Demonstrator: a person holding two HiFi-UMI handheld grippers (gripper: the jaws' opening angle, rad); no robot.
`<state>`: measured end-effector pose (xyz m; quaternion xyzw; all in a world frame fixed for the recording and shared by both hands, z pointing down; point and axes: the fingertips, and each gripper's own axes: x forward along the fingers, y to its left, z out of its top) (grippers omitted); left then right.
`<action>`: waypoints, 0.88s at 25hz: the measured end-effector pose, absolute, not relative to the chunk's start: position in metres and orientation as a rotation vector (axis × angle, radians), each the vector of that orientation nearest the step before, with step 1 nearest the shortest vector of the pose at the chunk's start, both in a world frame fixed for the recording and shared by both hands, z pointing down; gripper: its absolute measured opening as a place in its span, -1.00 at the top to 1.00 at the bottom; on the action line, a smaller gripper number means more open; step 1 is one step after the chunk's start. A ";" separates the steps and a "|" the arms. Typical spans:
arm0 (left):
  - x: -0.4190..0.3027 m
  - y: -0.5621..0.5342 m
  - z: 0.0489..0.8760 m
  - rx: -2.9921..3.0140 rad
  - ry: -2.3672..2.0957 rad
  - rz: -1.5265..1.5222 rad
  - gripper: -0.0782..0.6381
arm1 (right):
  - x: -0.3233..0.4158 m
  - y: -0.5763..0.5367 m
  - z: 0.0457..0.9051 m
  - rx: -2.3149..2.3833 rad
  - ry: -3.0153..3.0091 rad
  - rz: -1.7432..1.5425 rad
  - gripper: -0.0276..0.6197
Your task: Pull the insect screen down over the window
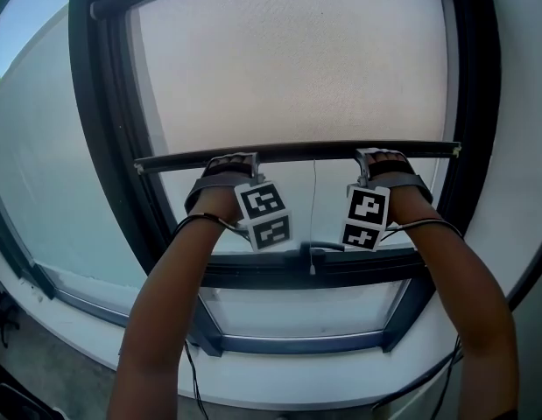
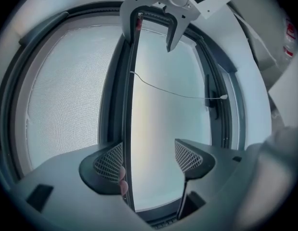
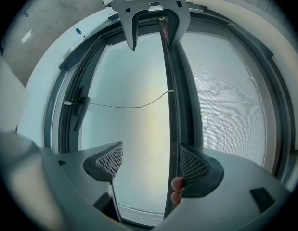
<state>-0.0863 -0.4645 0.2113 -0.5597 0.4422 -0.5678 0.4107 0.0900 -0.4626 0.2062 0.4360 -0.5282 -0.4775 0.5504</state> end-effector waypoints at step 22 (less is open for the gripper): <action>-0.087 -0.467 0.267 -1.398 1.102 -1.464 -0.16 | 0.090 -0.466 0.262 1.035 -1.248 -1.102 -0.25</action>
